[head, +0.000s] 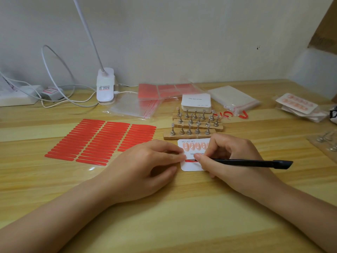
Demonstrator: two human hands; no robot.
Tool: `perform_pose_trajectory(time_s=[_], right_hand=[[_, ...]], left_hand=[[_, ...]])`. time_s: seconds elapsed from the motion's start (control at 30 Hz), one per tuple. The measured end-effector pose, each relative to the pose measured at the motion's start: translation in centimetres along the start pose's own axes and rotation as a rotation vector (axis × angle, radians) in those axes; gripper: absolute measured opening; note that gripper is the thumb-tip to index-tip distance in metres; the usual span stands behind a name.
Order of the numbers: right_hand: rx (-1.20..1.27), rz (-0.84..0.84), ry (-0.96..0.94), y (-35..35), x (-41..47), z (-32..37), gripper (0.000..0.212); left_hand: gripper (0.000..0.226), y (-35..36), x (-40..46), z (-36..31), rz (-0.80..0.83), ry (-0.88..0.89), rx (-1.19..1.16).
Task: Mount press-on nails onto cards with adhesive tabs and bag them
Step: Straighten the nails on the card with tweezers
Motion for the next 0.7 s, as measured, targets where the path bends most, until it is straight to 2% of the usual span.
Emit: perform_pose_trajectory(time_s=[0.7], right_hand=[[-0.046, 0.028, -0.113, 0.24, -0.18, 0.71, 0.023]], left_hand=[[0.041, 0.01, -0.03, 0.10, -0.005, 0.003, -0.009]])
Point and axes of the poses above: each hand's wrist, its own x-axis towards the middle knuckle, its own y-axis out of the palm, z = x × y, the point moved 6 cm from there along x, towards the middle knuckle, and after that the axes turned 1 degree about z, right-handed, at the moved point
